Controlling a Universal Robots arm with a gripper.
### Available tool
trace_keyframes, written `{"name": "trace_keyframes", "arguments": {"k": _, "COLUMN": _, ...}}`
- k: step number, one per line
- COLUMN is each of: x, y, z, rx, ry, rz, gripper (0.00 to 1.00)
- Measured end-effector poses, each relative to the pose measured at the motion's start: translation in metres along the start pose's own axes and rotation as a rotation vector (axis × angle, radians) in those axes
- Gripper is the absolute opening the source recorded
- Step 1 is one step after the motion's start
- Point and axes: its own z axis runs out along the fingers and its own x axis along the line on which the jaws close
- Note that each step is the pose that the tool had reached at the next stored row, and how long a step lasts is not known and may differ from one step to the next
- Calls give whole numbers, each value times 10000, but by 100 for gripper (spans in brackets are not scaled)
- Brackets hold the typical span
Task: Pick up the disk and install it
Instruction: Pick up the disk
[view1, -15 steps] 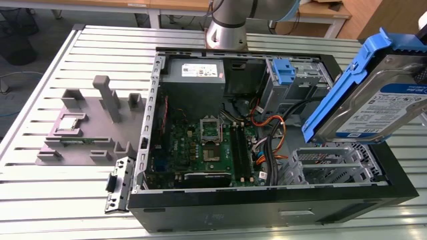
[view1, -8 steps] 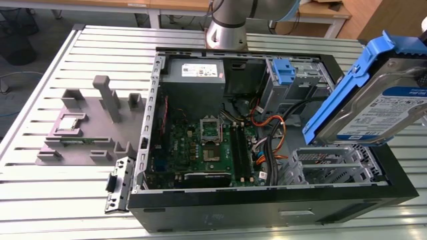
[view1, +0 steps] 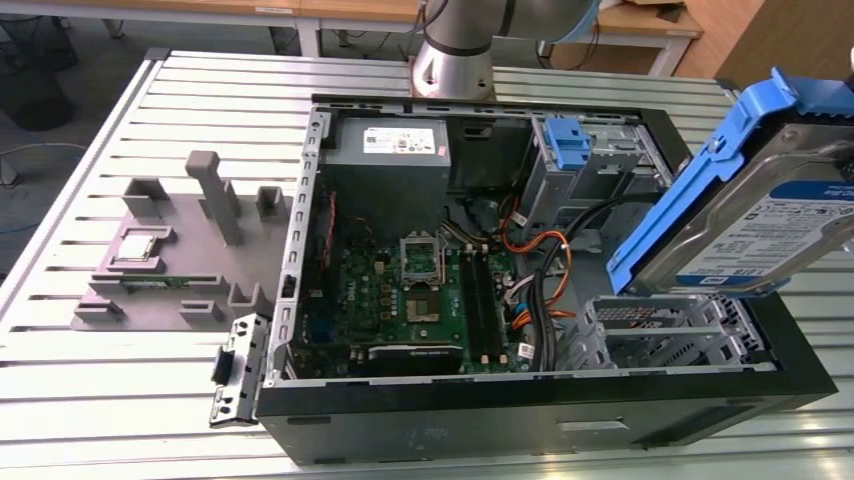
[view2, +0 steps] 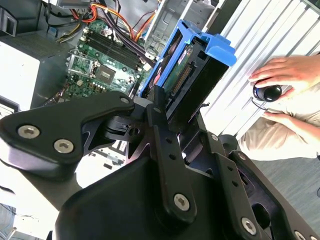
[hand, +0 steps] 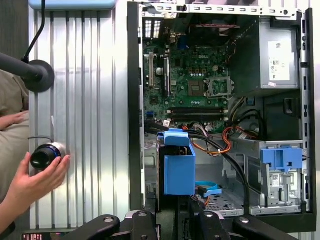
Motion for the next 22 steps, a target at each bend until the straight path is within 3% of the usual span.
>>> {"name": "trace_keyframes", "arguments": {"k": 22, "x": 154, "y": -4, "z": -13, "rx": -5, "ry": -164, "rz": -2, "gripper": 35}}
